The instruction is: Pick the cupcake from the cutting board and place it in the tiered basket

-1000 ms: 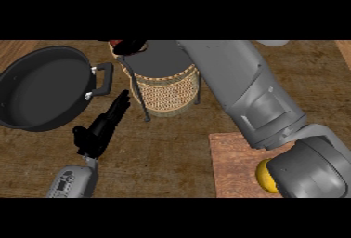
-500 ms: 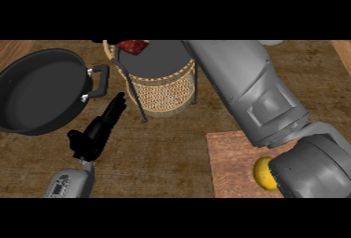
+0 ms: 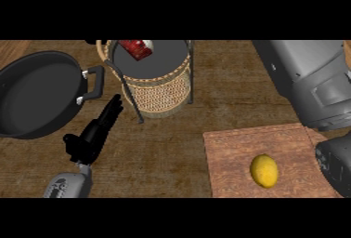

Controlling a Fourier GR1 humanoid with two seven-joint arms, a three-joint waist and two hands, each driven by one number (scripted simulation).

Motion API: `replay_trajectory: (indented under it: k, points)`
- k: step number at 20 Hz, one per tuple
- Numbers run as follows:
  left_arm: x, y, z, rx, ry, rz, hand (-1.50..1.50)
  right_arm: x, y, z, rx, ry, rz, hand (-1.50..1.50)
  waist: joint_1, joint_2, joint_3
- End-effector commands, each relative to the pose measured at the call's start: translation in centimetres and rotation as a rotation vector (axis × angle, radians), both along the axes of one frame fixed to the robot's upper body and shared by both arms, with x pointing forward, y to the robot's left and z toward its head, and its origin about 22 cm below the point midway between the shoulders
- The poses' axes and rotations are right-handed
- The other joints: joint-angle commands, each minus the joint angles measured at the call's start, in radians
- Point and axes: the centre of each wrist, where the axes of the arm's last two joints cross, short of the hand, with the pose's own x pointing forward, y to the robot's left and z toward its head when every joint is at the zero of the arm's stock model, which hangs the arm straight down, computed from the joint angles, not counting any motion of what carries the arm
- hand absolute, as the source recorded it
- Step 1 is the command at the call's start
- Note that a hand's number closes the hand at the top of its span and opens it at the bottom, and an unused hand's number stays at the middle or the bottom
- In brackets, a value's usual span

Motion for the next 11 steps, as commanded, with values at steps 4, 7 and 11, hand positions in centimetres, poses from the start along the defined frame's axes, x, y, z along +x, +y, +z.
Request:
replay_trajectory:
  k: [4,7,11]
  points:
    - [0.2,-0.5,0.3,-0.018,0.006,0.009,0.00,0.7,-12.0,-1.0,0.172,-0.093,-0.108,-1.50,-0.006,0.002,0.001]
    - [-0.3,-0.4,1.0,0.005,-0.017,-0.011,0.00,-0.1,-18.7,-2.0,0.168,-0.090,-0.118,-1.50,0.017,0.009,0.002]
    - [-0.5,-1.3,-0.7,0.004,-0.014,-0.016,0.00,-1.8,-24.6,-2.4,0.120,-0.084,-0.073,-1.50,0.010,0.012,0.002]
